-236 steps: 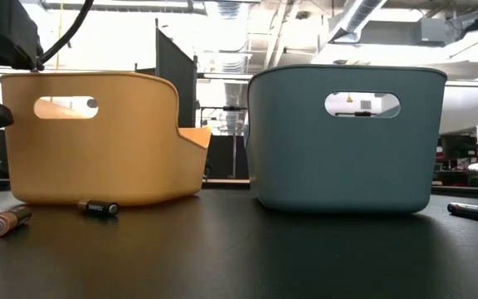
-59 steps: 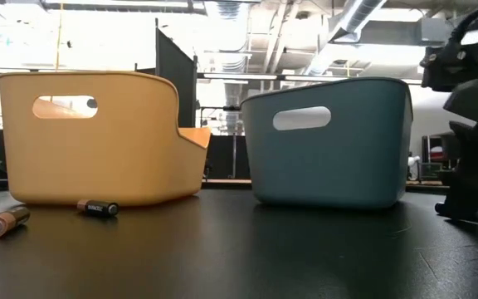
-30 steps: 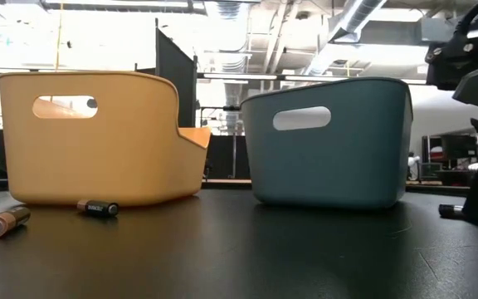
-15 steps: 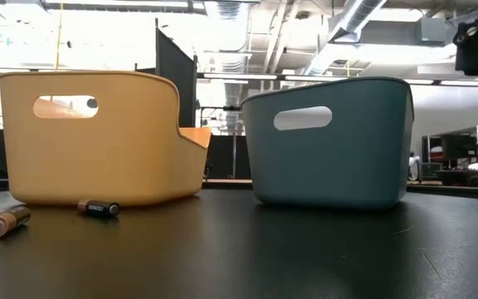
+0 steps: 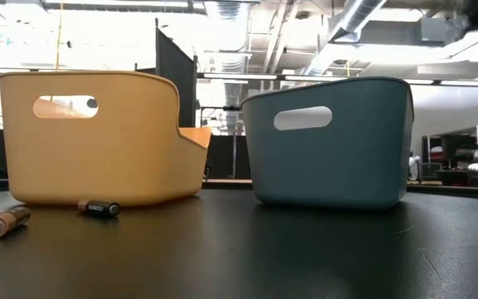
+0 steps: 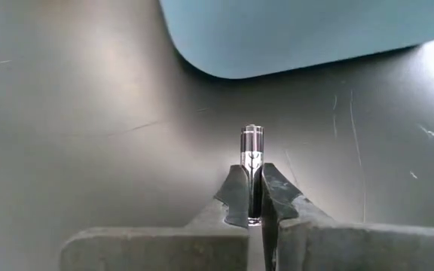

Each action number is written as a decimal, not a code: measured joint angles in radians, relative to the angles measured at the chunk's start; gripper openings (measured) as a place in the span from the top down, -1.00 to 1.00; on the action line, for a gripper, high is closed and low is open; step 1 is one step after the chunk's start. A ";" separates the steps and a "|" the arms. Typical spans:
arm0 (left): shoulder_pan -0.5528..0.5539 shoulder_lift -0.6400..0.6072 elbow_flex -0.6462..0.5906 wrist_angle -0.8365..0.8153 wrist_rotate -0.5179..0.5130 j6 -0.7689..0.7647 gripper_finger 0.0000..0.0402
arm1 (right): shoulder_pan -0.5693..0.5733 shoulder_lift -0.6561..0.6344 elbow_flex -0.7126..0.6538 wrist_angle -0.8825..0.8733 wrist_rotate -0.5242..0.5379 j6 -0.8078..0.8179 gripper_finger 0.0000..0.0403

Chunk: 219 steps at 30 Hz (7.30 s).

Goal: Sort batteries
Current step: Put the silver battery into the blue bin, then put the bottom black battery into the yellow bin, then put the black battery into the yellow bin

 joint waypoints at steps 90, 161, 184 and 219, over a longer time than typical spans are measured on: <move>0.167 0.599 0.002 0.343 0.478 0.250 0.97 | -0.376 -0.124 0.264 -0.332 0.578 -0.480 -0.39; 0.147 0.320 0.060 0.141 0.178 0.211 0.92 | -0.376 -0.123 0.264 -0.333 0.581 -0.479 -0.39; 0.246 0.131 0.061 -0.040 -0.039 0.112 0.12 | -0.376 -0.123 0.264 -0.332 0.581 -0.481 -0.39; 0.229 0.669 0.140 0.125 0.300 0.230 0.15 | -0.376 -0.123 0.264 -0.291 0.594 -0.509 -0.39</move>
